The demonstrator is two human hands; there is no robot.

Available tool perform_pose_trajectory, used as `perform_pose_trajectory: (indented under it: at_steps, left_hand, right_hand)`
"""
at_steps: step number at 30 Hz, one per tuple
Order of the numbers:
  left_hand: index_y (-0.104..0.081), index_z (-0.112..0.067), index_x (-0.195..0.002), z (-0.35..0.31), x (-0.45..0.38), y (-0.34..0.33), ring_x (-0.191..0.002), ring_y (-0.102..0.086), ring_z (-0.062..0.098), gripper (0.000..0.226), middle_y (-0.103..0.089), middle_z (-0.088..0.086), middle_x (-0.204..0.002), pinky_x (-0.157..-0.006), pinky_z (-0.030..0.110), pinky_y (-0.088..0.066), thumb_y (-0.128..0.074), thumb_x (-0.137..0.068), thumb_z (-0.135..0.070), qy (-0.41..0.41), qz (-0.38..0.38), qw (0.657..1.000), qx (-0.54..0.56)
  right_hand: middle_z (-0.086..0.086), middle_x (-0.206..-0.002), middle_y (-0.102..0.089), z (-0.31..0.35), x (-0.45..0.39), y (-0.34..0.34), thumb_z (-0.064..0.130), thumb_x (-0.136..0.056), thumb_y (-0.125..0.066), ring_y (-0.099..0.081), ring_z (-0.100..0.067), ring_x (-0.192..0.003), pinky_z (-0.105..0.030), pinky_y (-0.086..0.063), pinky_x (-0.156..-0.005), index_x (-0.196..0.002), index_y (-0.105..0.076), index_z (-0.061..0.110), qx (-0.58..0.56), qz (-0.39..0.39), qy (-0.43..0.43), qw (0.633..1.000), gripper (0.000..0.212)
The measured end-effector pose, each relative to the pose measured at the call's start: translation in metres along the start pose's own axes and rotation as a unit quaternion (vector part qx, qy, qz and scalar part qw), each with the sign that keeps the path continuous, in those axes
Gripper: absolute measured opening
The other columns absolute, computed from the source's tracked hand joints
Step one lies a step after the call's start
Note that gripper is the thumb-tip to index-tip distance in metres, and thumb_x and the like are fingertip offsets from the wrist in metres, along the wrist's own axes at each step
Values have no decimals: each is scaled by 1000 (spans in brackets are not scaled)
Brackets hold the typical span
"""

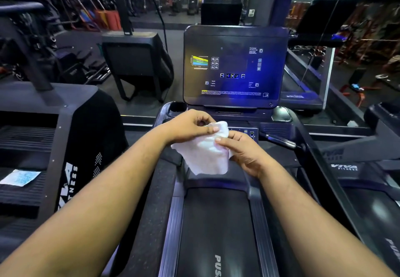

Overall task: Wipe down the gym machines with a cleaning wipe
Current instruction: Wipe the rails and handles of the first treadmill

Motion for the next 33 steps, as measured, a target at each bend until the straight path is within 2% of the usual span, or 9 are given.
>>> perform_pose_trajectory:
  at_steps: [2,5,11,16,20,24,28,30,33]
  left_hand:
    - [-73,-15,-108,22,5,0,-71,-59,10,32,-72,-3,-86,-63,24,-49,-59,-102,-42,55,-96,986,123]
    - [-65,-10,-121,77,30,-40,-63,-59,16,72,-73,0,-78,-57,27,-45,-39,-94,-71,213,-202,876,382]
    - [-60,-12,-138,77,56,-155,-116,-61,27,125,-71,15,-121,-96,46,-45,-15,-60,-99,243,-14,781,575]
    - [-58,-16,-142,49,44,-143,-130,-57,29,69,-61,12,-141,-108,54,-44,-45,-95,-65,161,-67,739,651]
    - [-70,-6,-110,58,45,-127,-81,-72,17,26,-76,10,-97,-71,34,-60,-67,-91,-24,194,-168,765,591]
    - [-69,4,-115,68,48,-105,-94,-69,31,52,-75,21,-109,-88,44,-54,-78,-78,-30,204,-223,799,519]
    - [-68,-4,-107,66,48,-86,-73,-68,19,22,-77,7,-84,-64,29,-59,-77,-89,-14,183,-289,849,401]
    - [-57,-12,-118,62,48,-78,-64,-67,11,33,-74,5,-79,-60,25,-59,-75,-91,-7,171,-311,865,356]
    - [-51,-20,-135,62,48,-67,-74,-67,11,52,-72,7,-86,-78,25,-58,-75,-91,-6,123,-287,907,283]
  right_hand:
    - [-12,-107,-73,2,3,1,24,-82,-73,-66,-24,-95,-38,-49,-87,-109,-72,10,-67,-13,-5,998,30]
    - [-13,-106,-72,6,7,5,25,-85,-73,-64,-27,-96,-41,-50,-88,-111,-69,12,-105,-39,-11,994,29]
    - [-10,-95,-71,-3,9,6,34,-82,-75,-66,-27,-87,-43,-48,-87,-95,-71,19,-117,-93,-29,988,20]
    - [-17,-107,-72,-9,16,12,28,-96,-67,-66,-33,-99,-52,-49,-97,-97,-71,17,-118,-132,-28,984,12]
    - [-11,-96,-73,-9,22,26,28,-95,-68,-68,-26,-85,-37,-54,-73,-103,-68,15,-64,-165,-30,984,16]
    - [-5,-89,-75,-12,28,38,25,-94,-71,-68,-17,-68,-26,-53,-53,-100,-68,14,16,-176,-43,983,13]
    - [-11,-100,-74,-13,31,47,22,-84,-83,-70,-16,-65,-24,-48,-46,-115,-60,16,53,-224,-30,973,39]
    - [-13,-97,-74,-10,35,49,14,-86,-80,-69,-13,-61,-23,-46,-43,-121,-53,20,60,-229,-13,972,45]
    - [-12,-86,-74,-7,37,49,4,-90,-74,-69,-14,-69,-27,-55,-62,-122,-60,22,94,-192,28,977,39]
Point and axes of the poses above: each hand's wrist, its own x-axis away from the middle knuckle, its own y-axis out of the back of the hand, z = x × y, the point moved 3 cm from there along -x, towards the middle knuckle
